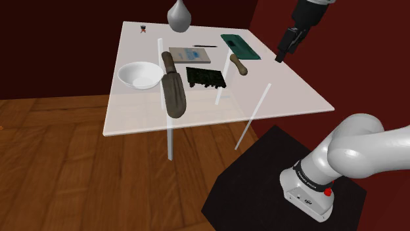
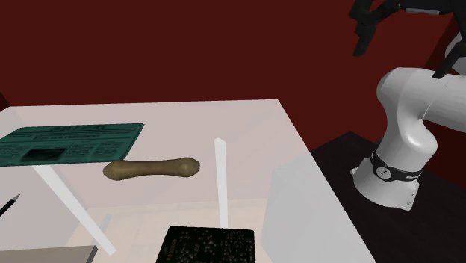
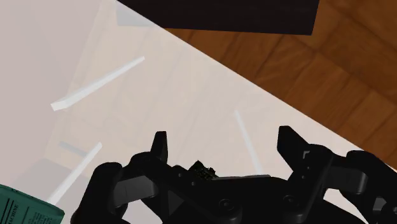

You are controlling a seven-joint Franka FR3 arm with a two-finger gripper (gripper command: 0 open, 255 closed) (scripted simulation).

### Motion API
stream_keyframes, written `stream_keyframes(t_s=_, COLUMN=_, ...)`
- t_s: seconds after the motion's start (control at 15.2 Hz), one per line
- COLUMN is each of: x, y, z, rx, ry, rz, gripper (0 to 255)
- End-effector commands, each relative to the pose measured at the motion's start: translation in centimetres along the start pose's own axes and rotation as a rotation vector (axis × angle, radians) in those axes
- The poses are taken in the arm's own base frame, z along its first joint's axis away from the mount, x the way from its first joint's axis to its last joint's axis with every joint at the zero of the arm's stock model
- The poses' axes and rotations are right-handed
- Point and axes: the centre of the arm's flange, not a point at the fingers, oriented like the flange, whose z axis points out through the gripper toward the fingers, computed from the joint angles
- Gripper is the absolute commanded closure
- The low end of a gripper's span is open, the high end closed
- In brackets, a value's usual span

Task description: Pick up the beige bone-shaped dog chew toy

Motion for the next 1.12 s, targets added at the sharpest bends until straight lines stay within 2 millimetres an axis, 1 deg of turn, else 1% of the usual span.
stream_keyframes(t_s=0.0, x=0.0, y=0.0, z=0.0, rx=0.000, ry=0.000, rz=0.000, gripper=0)
stream_keyframes(t_s=0.53, x=7.8, y=4.3, z=5.6, rx=-0.009, ry=0.000, rz=0.128, gripper=0)
stream_keyframes(t_s=1.06, x=14.9, y=9.6, z=11.2, rx=-0.019, ry=0.001, rz=0.256, gripper=0)
